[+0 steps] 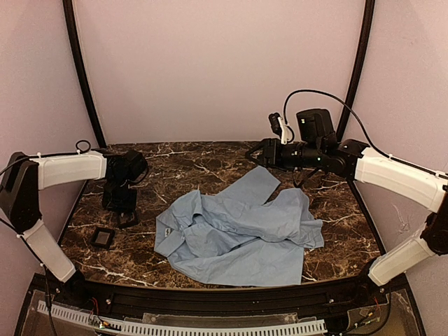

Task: Remove the brooch from the garment
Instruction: Place the brooch in the brooch box.

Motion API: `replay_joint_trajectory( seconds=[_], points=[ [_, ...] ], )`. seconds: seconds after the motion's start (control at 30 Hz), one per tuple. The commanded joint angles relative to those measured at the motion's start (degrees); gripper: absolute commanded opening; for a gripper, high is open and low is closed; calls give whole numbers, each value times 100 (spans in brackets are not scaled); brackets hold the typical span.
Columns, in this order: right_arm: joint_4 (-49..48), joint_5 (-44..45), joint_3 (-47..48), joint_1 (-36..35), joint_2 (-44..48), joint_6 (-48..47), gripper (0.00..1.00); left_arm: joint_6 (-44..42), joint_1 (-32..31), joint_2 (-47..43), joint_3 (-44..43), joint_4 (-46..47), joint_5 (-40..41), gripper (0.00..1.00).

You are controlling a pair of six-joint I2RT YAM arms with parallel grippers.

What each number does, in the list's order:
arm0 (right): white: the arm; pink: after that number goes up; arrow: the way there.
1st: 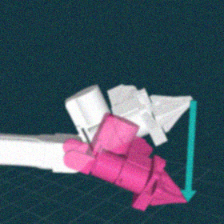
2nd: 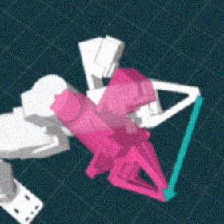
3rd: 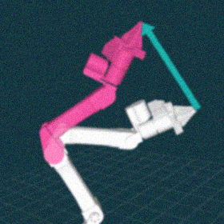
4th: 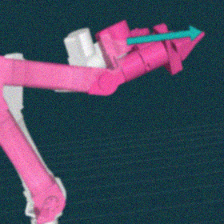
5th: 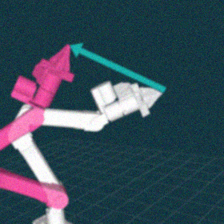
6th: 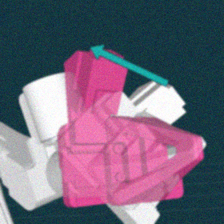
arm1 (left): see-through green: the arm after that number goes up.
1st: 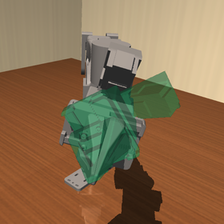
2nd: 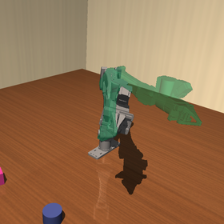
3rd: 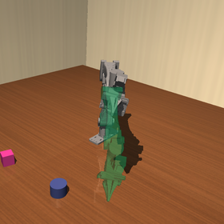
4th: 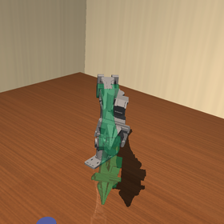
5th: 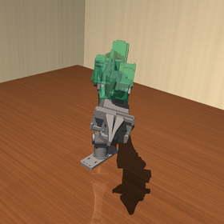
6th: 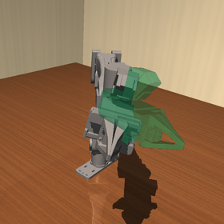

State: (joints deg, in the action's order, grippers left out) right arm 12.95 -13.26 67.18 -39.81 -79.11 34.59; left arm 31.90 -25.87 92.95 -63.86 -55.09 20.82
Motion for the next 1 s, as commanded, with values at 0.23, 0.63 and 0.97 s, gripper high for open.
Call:
replay_joint_trajectory(
  seconds=[0.23, 0.63, 0.97],
  points=[
    [-81, -63, 199, -31, -209, -14, 54, 181, 47, 271, -105, -196, 374, 1],
    [-169, -15, 108, -35, -135, 63, 54, 45, 47, 514, -132, -156, 630, 1],
    [-160, 50, -71, -30, -16, 111, 54, -22, 47, 641, -255, -131, 581, 9]
  ],
)
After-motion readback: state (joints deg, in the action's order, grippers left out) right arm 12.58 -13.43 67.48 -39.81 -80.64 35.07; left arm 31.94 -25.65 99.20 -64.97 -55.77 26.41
